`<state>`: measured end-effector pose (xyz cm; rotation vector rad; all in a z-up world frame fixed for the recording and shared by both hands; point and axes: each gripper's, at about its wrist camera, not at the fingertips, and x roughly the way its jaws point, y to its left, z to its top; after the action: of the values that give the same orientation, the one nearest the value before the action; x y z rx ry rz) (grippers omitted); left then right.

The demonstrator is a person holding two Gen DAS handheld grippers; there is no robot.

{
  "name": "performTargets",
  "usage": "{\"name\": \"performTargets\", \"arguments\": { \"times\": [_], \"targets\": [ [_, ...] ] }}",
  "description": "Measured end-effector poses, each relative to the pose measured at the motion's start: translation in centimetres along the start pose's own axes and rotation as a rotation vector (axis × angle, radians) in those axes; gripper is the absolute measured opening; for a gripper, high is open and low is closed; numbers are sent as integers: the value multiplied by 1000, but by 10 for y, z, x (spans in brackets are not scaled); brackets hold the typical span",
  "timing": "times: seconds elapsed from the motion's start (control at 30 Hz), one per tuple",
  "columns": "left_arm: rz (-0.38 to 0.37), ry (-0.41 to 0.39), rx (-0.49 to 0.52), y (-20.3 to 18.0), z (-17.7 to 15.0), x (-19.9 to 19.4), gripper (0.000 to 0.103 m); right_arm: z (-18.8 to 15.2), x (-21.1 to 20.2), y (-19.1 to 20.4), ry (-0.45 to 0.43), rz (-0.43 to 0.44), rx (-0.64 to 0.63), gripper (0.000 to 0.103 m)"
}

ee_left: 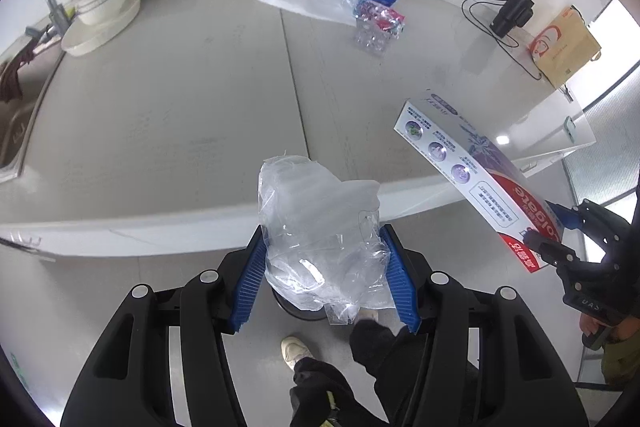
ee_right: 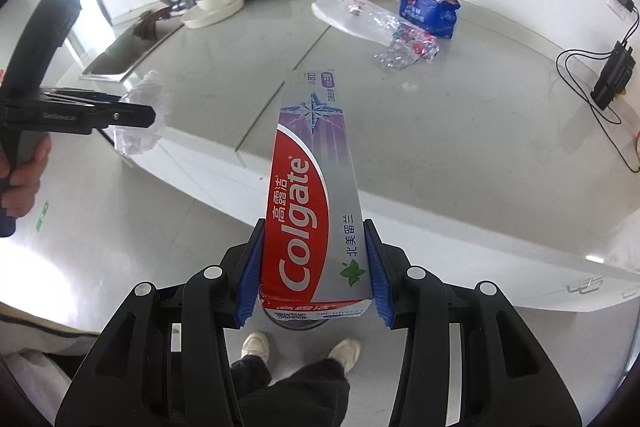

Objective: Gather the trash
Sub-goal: 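Lift the clear bag and Colgate box and carry both over the trash bin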

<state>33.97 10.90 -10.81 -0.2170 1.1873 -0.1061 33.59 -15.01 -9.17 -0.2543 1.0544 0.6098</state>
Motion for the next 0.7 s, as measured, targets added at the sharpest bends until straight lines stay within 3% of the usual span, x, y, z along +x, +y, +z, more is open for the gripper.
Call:
{"name": "performTargets", "arguments": {
  "times": [0.3,0.7],
  "targets": [
    [5,49,-54,-7,-36,12,55,-51,-4,2,64,34,-28,46],
    [23,114,-19,-37,-51,51,55,-98,25,-11,185,66,1,46]
  ]
}}
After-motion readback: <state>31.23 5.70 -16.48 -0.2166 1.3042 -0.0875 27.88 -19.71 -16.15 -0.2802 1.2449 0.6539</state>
